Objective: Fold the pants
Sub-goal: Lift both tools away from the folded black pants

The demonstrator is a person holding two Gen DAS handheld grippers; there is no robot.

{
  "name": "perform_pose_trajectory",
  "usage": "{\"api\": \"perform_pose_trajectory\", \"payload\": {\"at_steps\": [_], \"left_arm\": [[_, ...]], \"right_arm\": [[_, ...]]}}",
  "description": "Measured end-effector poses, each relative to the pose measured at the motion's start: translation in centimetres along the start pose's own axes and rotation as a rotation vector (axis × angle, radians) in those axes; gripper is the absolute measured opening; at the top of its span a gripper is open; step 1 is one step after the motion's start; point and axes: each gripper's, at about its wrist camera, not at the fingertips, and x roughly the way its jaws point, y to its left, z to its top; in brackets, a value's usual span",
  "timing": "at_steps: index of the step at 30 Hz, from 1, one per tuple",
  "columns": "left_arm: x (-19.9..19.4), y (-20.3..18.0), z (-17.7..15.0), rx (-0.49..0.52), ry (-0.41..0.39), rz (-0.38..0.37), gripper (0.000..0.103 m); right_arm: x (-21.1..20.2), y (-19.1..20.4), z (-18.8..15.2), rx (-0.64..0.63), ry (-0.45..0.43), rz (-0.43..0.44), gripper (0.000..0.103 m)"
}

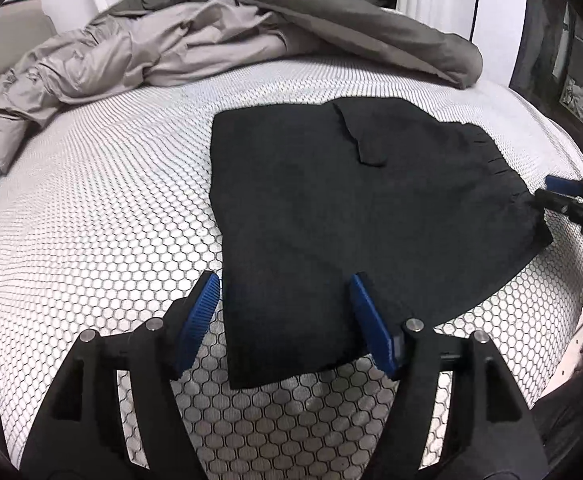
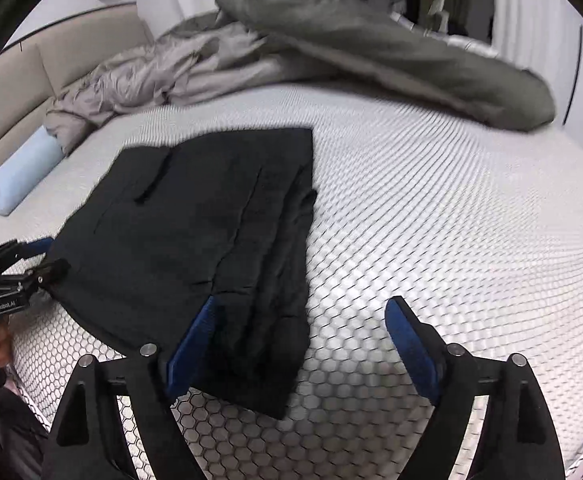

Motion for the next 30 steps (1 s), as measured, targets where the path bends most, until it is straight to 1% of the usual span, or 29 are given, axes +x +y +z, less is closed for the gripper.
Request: {"api": "perform_pose_trajectory", "payload": {"at_steps": [1,2,3,4,6,7,9,11,12,13,16,20,23,27,30], "left_arm": [[-0.6,-0.3,-0.2,0.002,-0.019,0.002,0.067],[-1.1,-0.5,-0.4,-0.001,-0.032,0.005,0.073],[-1.5,-0.5,-0.6,-0.005,-0.042,0.006,0.083],[-2.3,-0.8,-0.9,-0.014,-0.067,0.002,0.086],[-4.7,-1.1,-2.0,-0.014,-0.095,-0.024,0.09],[-5.5,-1.5,-2.2,-0.01,-0.114,-0.034,0.091],[-7.2,-2.2,-2.6,-0.007,-0.155,-0.033,0.102],[-8.6,-2.6,-3.1,-0.011,-0.197,-0.019,0.102],[-9.0,-2.7,-3.2,-0.01,-0.201,-0.024,0.102],[-9.4,-2.9,-3.4,-0.014,-0.208,-0.033,0.102],[-10.3,-3.0,-4.0,-0.047,-0.239,-0.026,0.102],[-10.7,-2.7,-4.0,-0.073,-0.262,-0.02,0.102],[-10.6,-2.3,-4.1,-0.09,-0.262,-0.034,0.102],[-10.1,-2.1,-3.8,-0.08,-0.265,-0.029,0.102],[-9.8,-2.2,-3.8,-0.064,-0.251,-0.021,0.102]], "right_arm": [[-0.8,0.0,-0.2,0.006,-0.033,0.001,0.091],[-1.8,0.0,-0.2,0.01,-0.067,0.008,0.097],[-2.8,0.2,-0.3,0.01,-0.108,0.026,0.101],[-3.0,0.5,0.1,0.008,-0.141,0.041,0.103],[-4.2,1.3,-0.3,-0.014,-0.202,0.062,0.103],[-4.6,1.6,-0.5,-0.017,-0.218,0.066,0.103],[-5.3,2.2,-1.1,-0.01,-0.243,0.084,0.103],[-5.3,3.0,-1.3,0.013,-0.249,0.098,0.103],[-5.3,3.3,-1.6,0.025,-0.241,0.103,0.103],[-4.9,4.1,-1.2,0.021,-0.233,0.106,0.103],[-4.9,5.0,-1.5,0.02,-0.256,0.1,0.103],[-5.1,5.8,-2.2,0.045,-0.289,0.081,0.103],[-5.4,6.2,-2.8,0.046,-0.32,0.086,0.103],[-6.1,6.6,-3.0,0.011,-0.355,0.039,0.103],[-6.2,6.0,-3.0,0.045,-0.356,0.069,0.103]]}}
